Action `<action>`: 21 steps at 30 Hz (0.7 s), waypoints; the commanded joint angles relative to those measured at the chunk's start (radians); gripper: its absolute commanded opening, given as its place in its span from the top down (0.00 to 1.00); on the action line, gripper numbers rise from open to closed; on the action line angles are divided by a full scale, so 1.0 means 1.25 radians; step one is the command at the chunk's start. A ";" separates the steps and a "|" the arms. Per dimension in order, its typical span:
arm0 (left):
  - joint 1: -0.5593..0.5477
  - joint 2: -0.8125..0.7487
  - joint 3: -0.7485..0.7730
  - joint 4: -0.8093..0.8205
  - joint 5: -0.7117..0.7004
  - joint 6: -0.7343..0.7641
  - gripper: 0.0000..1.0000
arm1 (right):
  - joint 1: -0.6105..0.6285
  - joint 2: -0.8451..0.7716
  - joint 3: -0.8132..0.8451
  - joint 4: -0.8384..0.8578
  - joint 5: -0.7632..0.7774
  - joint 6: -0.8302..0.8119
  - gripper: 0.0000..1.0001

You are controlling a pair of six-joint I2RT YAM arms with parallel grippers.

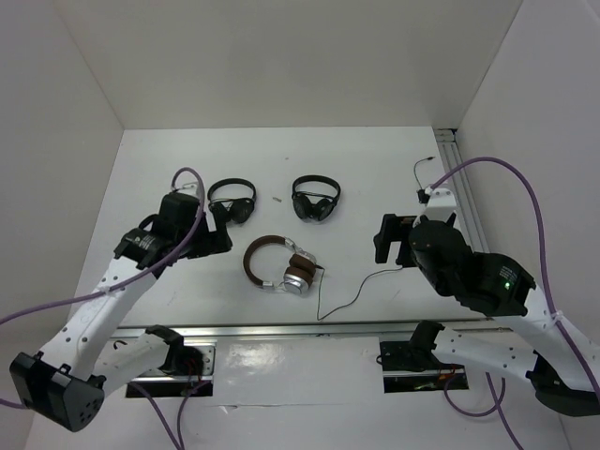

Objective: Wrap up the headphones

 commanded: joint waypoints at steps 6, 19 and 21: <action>-0.135 0.143 0.013 0.136 0.042 -0.119 0.00 | 0.003 -0.005 -0.034 0.112 -0.082 -0.051 0.00; -0.155 0.517 -0.003 0.279 -0.071 -0.136 0.00 | 0.003 -0.034 -0.060 0.152 -0.166 -0.082 0.00; -0.155 0.547 -0.010 0.286 -0.086 -0.136 0.00 | 0.003 -0.034 -0.060 0.152 -0.173 -0.082 0.00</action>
